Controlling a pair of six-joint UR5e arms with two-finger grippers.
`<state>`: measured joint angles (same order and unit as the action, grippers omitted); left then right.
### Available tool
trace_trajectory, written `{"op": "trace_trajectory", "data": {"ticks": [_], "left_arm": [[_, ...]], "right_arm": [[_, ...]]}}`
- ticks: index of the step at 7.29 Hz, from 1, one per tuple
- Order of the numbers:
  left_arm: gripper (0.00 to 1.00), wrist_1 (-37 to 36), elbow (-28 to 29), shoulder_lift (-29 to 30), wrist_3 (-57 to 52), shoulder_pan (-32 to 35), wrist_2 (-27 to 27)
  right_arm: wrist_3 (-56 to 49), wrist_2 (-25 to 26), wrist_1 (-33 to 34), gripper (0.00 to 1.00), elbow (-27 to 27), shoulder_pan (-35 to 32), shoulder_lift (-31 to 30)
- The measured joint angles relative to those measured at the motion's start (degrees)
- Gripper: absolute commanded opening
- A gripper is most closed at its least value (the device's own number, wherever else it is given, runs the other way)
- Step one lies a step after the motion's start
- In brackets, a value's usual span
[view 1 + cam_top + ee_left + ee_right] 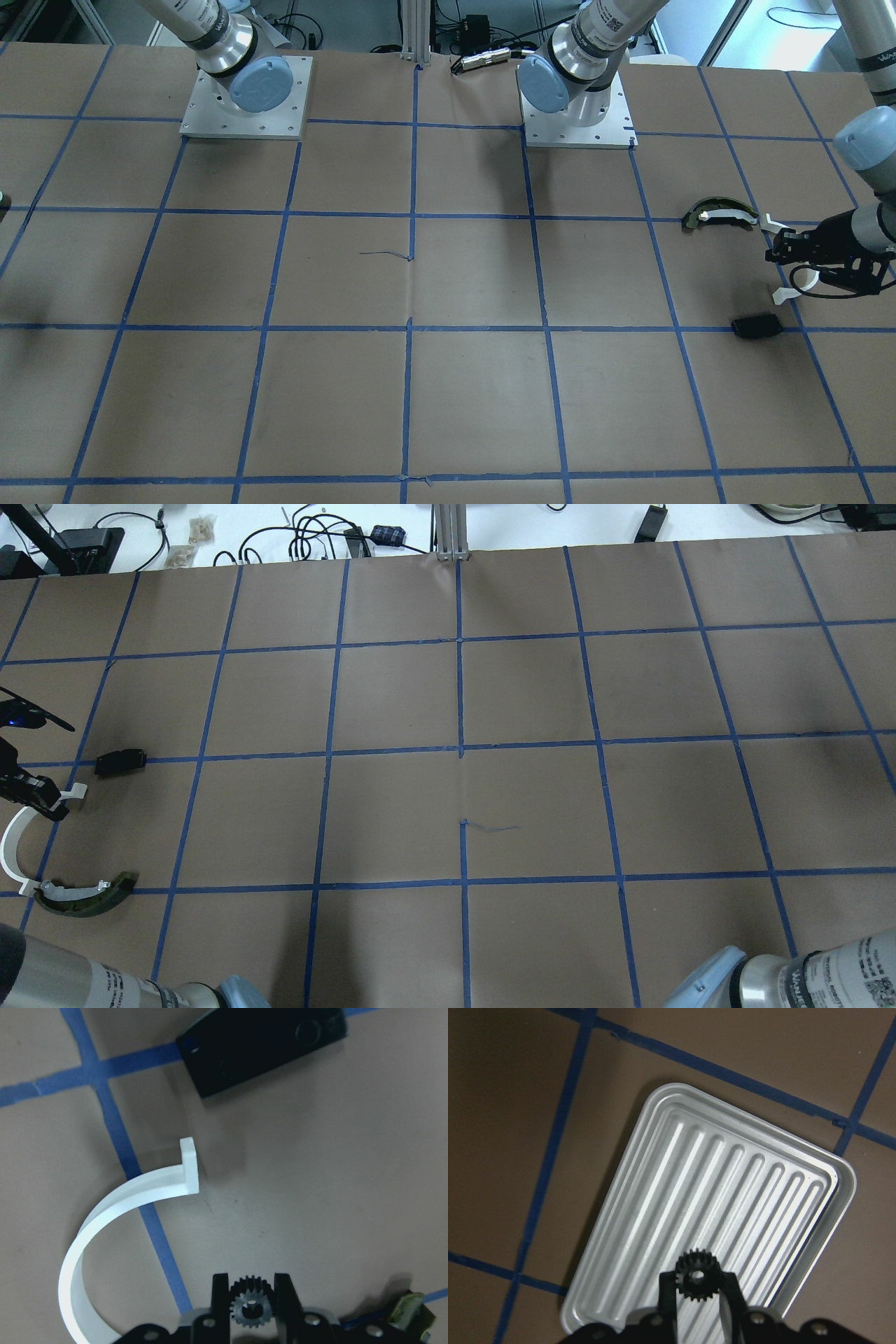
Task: Place bearing gear from tray to pile
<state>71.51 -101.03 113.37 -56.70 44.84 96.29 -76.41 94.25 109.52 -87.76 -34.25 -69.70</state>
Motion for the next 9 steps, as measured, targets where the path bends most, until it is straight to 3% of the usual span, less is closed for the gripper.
{"op": "trace_trajectory", "data": {"ticks": [4, 5, 6, 7, 9], "left_arm": [[0.00, -1.5, -0.5, 1.8, 2.4, 0.6, -2.2], [0.22, -2.1, -0.4, 2.1, 2.6, 0.7, -2.3], [0.83, -2.5, -0.4, 2.7, 2.8, 0.8, -2.6], [1.00, -2.7, -0.3, 3.3, 3.0, 0.9, -2.7], [1.00, -3.1, 0.3, 3.7, 3.7, 1.4, -2.6]], "right_arm": [[19.9, 4.4, -18.5, 0.04, 0.8, -16.2, -16.1], [26.4, 4.7, -22.1, 0.04, 1.8, -21.1, -18.1], [33.5, 4.8, -25.3, 0.04, 3.2, -26.7, -19.2], [40.9, 4.7, -27.6, 0.05, 4.4, -32.4, -19.7], [58.0, 4.0, -29.4, 0.05, 5.5, -44.0, -19.3]]}}
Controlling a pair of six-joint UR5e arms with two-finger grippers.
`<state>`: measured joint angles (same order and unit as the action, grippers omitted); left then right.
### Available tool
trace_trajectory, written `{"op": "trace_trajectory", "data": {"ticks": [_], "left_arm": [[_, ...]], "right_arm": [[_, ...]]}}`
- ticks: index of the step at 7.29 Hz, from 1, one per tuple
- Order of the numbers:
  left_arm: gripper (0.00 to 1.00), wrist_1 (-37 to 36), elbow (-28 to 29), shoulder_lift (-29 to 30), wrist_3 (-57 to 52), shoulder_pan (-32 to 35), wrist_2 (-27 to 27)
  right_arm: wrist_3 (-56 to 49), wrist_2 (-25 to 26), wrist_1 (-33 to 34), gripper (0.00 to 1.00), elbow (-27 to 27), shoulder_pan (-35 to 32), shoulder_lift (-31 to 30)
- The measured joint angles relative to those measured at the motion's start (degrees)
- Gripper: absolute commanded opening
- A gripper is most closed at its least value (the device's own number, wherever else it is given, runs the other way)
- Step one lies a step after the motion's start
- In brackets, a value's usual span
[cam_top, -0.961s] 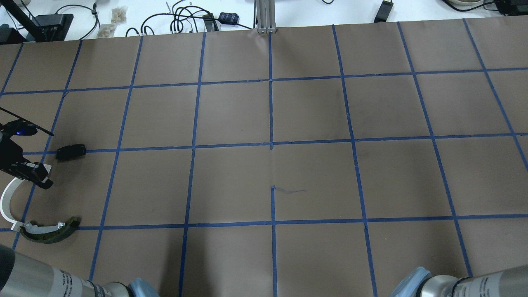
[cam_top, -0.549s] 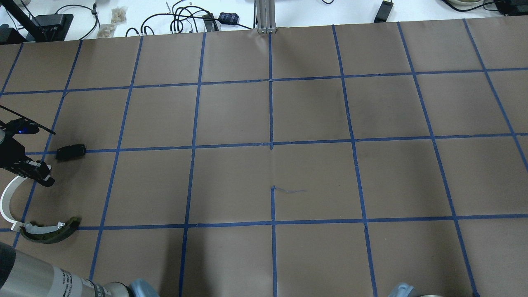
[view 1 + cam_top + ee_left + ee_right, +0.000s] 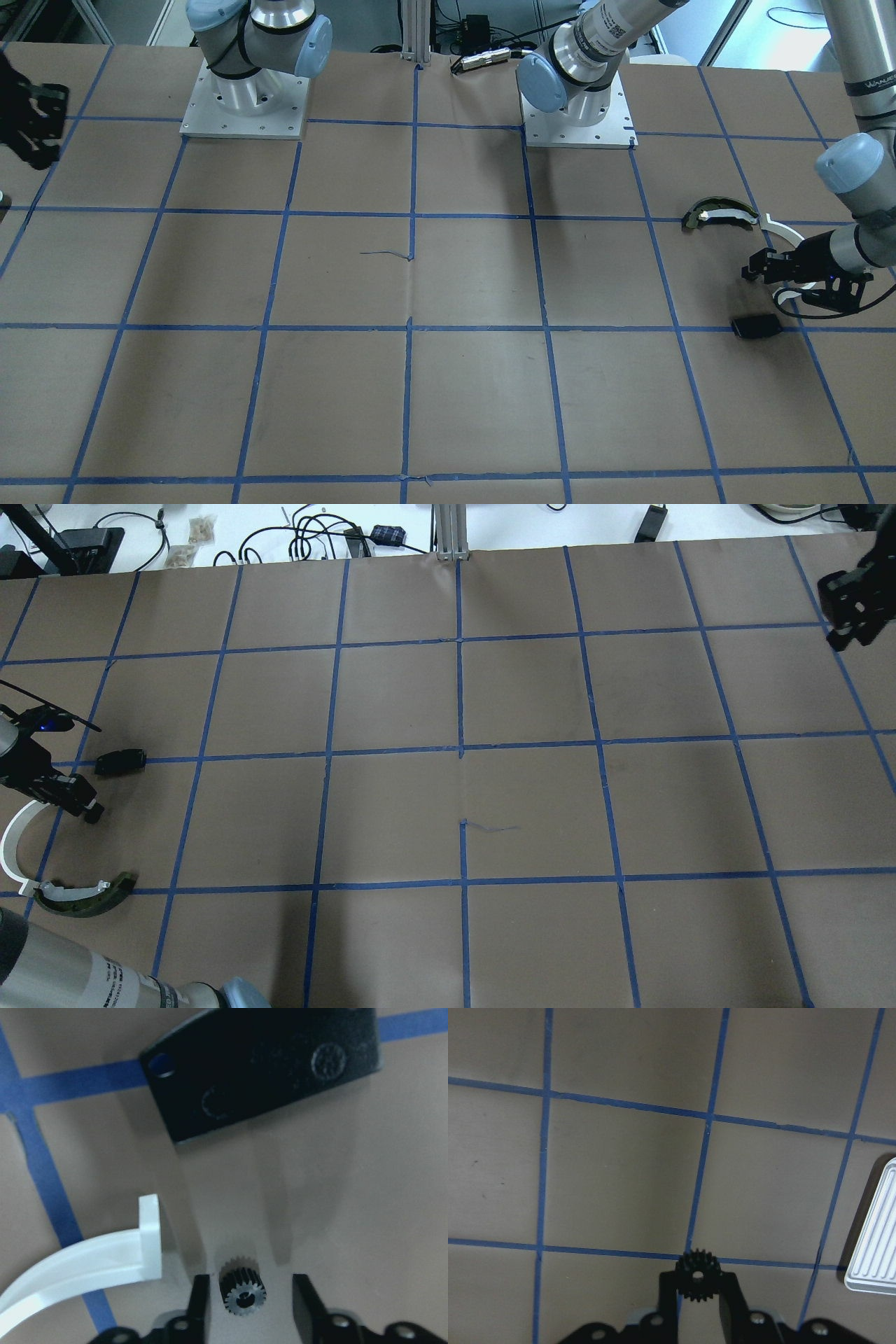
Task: Place bearing gear from tray to pile
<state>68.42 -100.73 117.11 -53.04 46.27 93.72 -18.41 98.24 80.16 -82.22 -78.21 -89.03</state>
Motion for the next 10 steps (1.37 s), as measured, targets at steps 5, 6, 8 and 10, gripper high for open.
{"op": "trace_trajectory", "data": {"ticks": [5, 6, 8, 10], "left_arm": [[1.00, 6.0, 6.9, -5.0, 13.6, 11.8, -0.1], [1.00, 6.7, 7.2, -5.9, 16.7, 13.4, -0.6], [1.00, 7.3, 7.3, -7.0, 23.2, 16.9, -1.5], [1.00, 7.4, 7.2, -7.5, 27.8, 20.1, -1.5]], "right_arm": [[36.3, -9.8, 9.8, 0.06, 0.9, -25.5, 11.3], [37.1, -9.8, 14.8, 0.06, 0.8, -29.5, 14.9], [36.7, -10.3, 20.9, 0.07, -0.9, -33.7, 21.0], [36.3, -10.6, 25.7, 0.28, -3.0, -35.4, 23.8]]}}
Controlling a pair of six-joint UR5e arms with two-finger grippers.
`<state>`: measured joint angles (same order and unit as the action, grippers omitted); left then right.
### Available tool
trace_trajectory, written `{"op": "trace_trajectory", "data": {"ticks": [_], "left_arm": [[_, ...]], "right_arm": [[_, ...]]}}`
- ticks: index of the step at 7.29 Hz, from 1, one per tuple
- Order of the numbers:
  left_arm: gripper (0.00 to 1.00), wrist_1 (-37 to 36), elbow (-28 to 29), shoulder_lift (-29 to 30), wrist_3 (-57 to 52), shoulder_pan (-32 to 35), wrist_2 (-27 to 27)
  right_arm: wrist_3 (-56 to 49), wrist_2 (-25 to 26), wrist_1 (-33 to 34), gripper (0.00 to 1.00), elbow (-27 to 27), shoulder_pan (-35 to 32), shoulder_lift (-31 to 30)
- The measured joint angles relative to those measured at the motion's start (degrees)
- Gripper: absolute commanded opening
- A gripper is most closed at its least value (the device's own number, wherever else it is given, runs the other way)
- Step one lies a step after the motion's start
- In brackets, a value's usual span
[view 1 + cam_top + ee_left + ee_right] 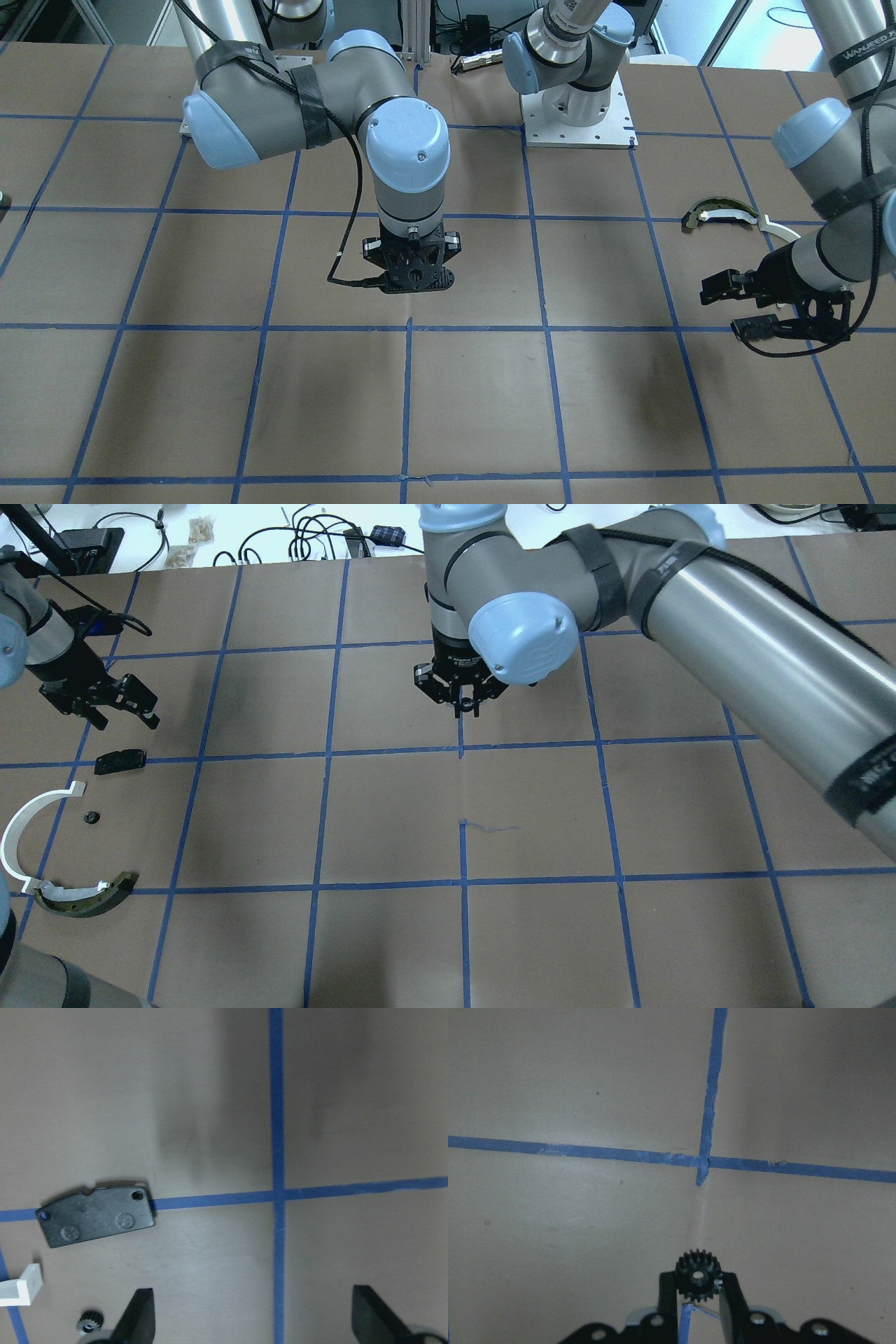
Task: Place bearing gear from tray to pile
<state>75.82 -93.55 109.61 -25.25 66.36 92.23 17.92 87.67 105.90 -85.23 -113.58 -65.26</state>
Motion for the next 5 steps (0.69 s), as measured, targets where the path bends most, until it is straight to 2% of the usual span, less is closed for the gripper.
{"op": "trace_trajectory", "data": {"ticks": [1, 2, 3, 5], "left_arm": [[1.00, 0.0, 0.0, 0.0, 0.8, 0.5, 0.1], [1.00, -0.1, 0.0, 0.2, 1.1, 0.9, 0.0], [1.00, -0.1, -0.1, 0.6, 1.3, 1.3, -0.2], [1.00, -0.3, -0.2, 0.3, 1.5, 4.0, -0.4]], "right_arm": [[0.0, 0.0, 0.9, 0.74, -0.3, -0.2, 0.4], [-0.1, 0.0, 1.3, 0.95, -0.4, -0.3, 0.5], [-0.3, 0.0, 1.5, 1.00, -0.2, -0.2, 0.5], [-1.5, -0.1, 1.4, 1.00, 0.6, 0.7, -0.4]]}}
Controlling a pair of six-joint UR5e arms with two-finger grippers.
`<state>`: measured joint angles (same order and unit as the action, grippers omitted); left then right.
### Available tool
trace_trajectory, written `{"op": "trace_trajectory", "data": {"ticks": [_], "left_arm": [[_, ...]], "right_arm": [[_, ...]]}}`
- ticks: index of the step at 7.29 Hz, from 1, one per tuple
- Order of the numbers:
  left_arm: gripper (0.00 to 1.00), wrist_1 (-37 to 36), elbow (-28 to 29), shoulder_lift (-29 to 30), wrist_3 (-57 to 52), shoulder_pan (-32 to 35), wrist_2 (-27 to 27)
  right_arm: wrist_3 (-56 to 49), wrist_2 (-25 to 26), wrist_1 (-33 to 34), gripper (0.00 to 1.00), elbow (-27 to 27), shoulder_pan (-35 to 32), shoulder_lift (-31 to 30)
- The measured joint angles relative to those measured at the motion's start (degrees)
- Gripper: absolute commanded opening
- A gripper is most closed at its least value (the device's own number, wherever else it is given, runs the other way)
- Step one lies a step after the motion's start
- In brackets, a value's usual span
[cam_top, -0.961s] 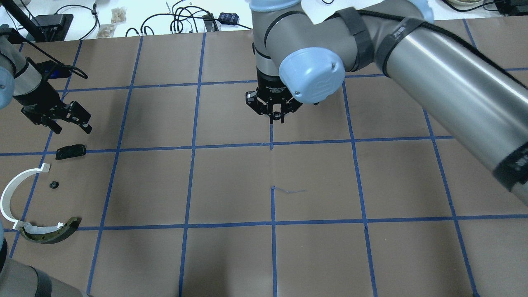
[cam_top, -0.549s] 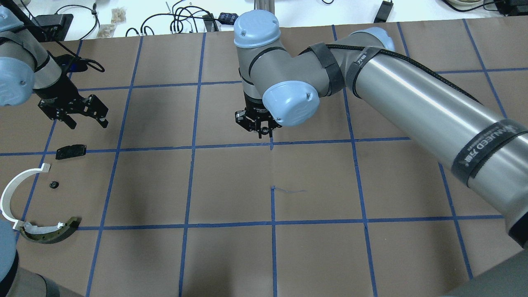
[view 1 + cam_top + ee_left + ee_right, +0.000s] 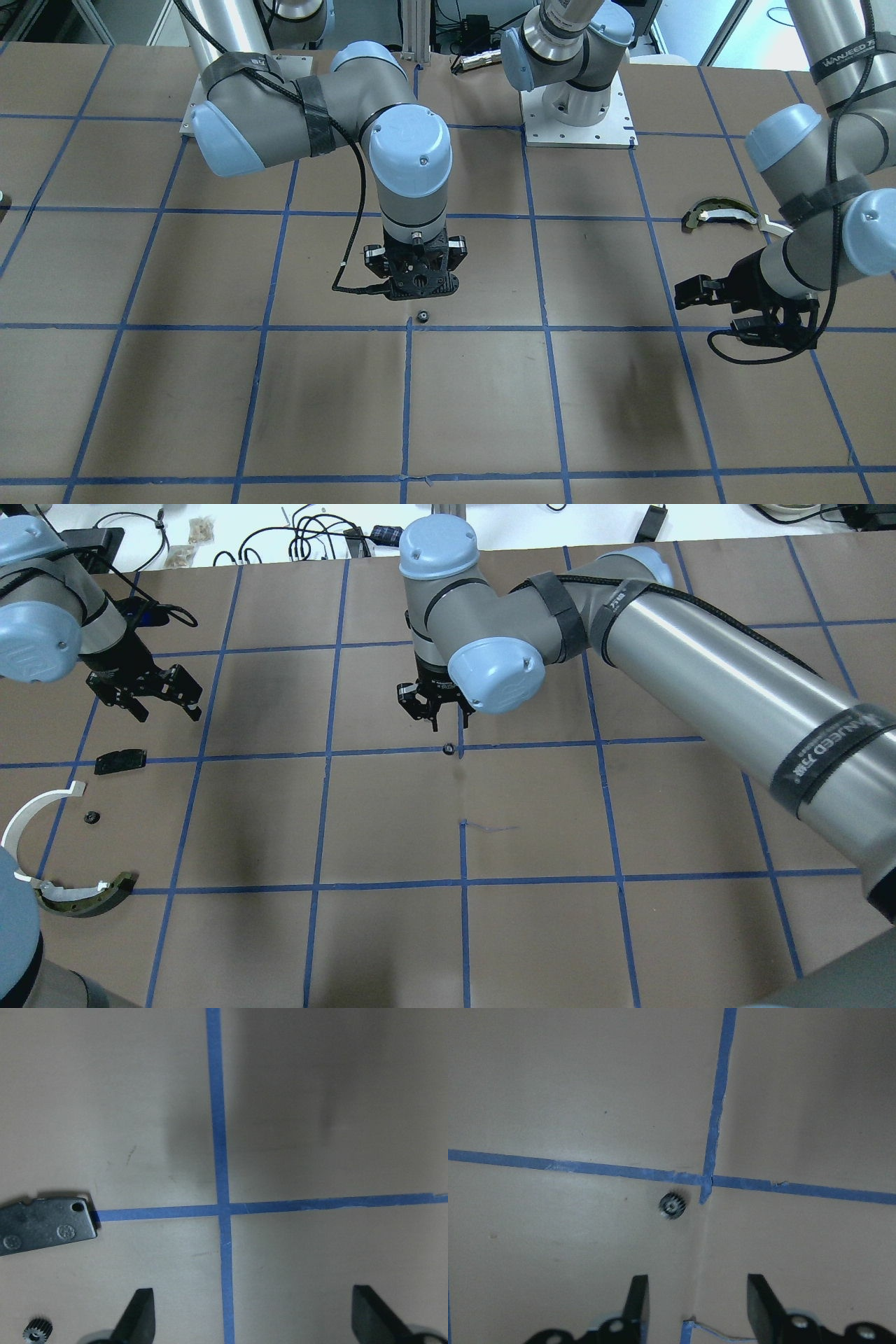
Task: Place bearing gear from tray to pile
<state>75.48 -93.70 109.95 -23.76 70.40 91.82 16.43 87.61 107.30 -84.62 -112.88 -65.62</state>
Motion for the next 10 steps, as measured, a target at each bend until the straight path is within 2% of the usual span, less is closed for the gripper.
{"op": "trace_trajectory", "data": {"ticks": [2, 4, 6, 8, 10], "left_arm": [[1.00, -0.5, 0.1, -0.4, 0.7, 3.6, 0.1], [1.00, -0.9, 0.0, 0.2, 3.8, 7.2, -0.3], [1.00, -2.5, -0.5, 0.3, 12.6, 14.3, -4.5], [1.00, -6.9, -2.3, 1.2, 21.1, 22.8, -6.5], [1.00, -11.4, -5.9, 2.3, 24.8, 29.5, -6.5]], "right_arm": [[-0.7, 0.1, -2.1, 1.00, 1.8, 1.6, -1.4], [-5.1, 0.4, -10.6, 1.00, 5.7, 5.6, -4.3], [-11.9, 1.2, -19.4, 1.00, 8.5, 12.6, -9.2], [-16.7, 2.9, -24.1, 1.00, 8.3, 19.5, -14.5], [-17.7, 3.2, -25.0, 1.00, 4.1, 22.2, -19.1]]}}
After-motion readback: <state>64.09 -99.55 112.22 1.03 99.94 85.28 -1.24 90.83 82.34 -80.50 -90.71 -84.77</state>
